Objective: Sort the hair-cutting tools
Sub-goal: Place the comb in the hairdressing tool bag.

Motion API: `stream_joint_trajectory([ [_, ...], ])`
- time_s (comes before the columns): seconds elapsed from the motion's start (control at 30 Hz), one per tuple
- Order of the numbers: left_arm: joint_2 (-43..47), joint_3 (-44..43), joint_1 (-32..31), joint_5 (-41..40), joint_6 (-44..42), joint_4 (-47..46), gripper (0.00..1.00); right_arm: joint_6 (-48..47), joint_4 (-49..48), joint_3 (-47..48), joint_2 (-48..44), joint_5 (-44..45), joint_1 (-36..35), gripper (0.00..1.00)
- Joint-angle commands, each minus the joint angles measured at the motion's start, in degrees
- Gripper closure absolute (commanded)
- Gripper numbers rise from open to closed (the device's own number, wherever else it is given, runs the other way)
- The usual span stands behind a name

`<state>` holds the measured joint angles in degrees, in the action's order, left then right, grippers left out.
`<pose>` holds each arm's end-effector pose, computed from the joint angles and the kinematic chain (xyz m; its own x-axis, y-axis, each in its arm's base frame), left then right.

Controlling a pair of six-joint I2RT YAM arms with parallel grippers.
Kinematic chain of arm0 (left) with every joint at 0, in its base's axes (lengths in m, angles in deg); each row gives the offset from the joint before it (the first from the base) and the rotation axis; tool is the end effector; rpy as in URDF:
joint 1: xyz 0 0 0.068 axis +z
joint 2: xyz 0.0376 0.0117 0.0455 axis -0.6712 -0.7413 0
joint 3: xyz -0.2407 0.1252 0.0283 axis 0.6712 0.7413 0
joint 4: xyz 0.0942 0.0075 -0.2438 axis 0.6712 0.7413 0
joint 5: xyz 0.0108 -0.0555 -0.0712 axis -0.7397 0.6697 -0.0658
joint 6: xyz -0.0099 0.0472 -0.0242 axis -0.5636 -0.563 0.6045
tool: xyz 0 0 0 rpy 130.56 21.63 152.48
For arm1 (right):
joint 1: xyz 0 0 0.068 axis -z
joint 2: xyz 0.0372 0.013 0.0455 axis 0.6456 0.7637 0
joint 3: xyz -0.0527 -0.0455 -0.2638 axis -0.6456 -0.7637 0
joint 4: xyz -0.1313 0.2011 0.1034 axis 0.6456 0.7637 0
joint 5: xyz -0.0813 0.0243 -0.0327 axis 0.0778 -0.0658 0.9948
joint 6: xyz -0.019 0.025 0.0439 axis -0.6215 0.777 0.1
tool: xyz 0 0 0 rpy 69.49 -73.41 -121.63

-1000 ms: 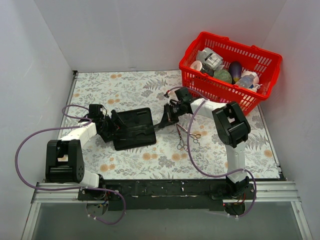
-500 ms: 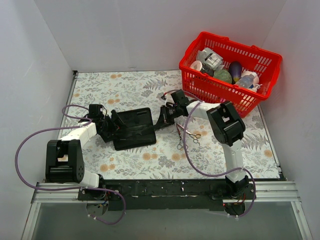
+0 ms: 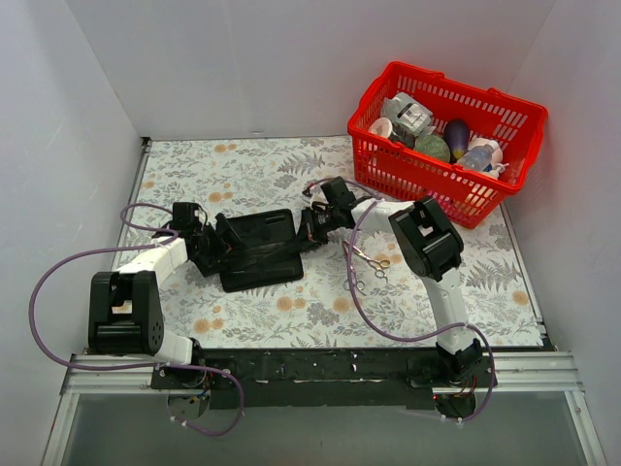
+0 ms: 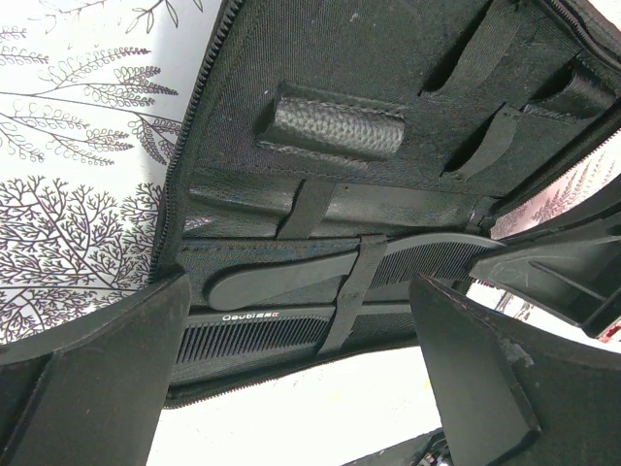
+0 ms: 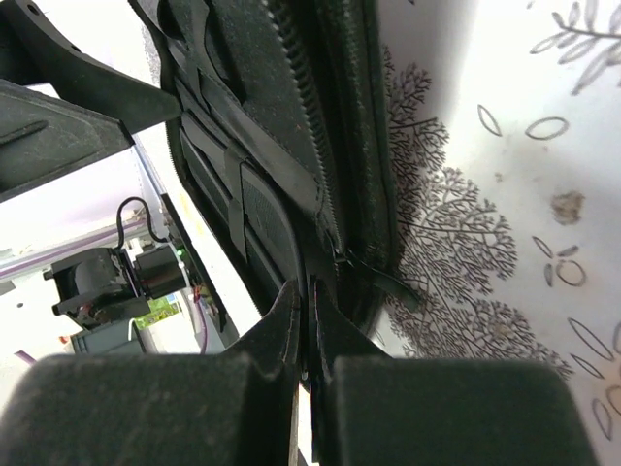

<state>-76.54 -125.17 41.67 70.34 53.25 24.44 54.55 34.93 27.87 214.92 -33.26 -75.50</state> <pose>0.2627 -0.0130 0.1674 -0.3583 -0.9220 0.1467 -0.8211 0.2364 -0.5195 0.3630 0.2875 0.1189 -0.9661 -0.1464 -0.2126 -0.2578 0.5095 0.8210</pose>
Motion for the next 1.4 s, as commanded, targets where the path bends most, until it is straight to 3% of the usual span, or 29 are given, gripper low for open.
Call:
stream_joint_trajectory([
  [0.0, -0.98, 2.38, -0.12, -0.66, -1.1, -0.09, 0.02, 1.81, -4.06, 2.27, 1.39, 4.69, -1.62, 0.99],
  [0.53, 0.08, 2.2, -0.12, -1.19, -0.93, -0.18, 0.02, 11.92, -13.29, -9.68, -4.68, 13.84, -4.17, 0.99],
  [0.87, 1.48, 1.77, -0.12, -4.08, -0.31, 0.7, 0.02, 14.12, -14.6, -11.43, -5.29, 15.77, -6.72, 0.99],
  [1.13, 8.77, 1.5, -0.12, -9.1, 0.48, 0.88, 0.02, 14.3, -15.05, -13.37, -5.99, 16.56, -6.72, 0.99],
  [1.37, 9.04, 1.5, -0.21, -8.66, 0.39, 0.61, 0.02, 14.47, -15.49, -13.37, -5.82, 16.91, -6.72, 0.99],
])
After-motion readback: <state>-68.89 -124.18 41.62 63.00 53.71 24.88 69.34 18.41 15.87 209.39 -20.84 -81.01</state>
